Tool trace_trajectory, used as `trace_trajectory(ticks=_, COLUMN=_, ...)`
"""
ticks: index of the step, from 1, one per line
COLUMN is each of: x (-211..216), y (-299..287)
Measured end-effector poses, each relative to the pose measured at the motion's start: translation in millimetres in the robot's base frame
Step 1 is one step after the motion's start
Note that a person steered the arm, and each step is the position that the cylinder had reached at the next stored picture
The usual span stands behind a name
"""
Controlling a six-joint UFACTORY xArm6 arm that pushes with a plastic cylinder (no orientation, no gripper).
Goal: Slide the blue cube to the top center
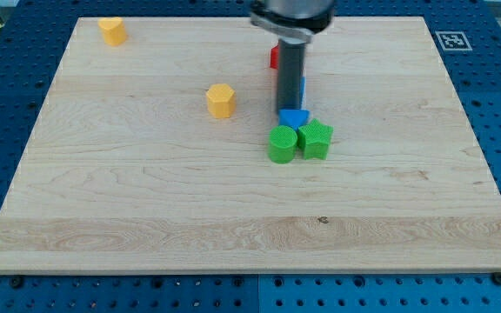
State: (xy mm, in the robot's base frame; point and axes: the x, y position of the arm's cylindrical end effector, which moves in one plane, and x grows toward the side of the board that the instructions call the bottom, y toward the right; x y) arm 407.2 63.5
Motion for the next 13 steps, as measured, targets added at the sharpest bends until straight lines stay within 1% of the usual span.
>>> trace_trajectory(ticks=1, x=-4, y=39)
trace_trajectory(ticks=2, x=-16, y=45)
trace_trajectory(ticks=3, x=-18, y=26)
trace_trajectory(ticks=5, x=-25, y=-44)
trace_trajectory(ticks=6, x=-23, y=-47)
trace_trajectory(ticks=8, x=-49, y=-78)
trace_trajectory(ticks=9, x=-46, y=-98)
trace_trajectory(ticks=10, x=-46, y=-136)
trace_trajectory(ticks=11, x=-56, y=-148)
trace_trajectory(ticks=13, x=-63, y=-124)
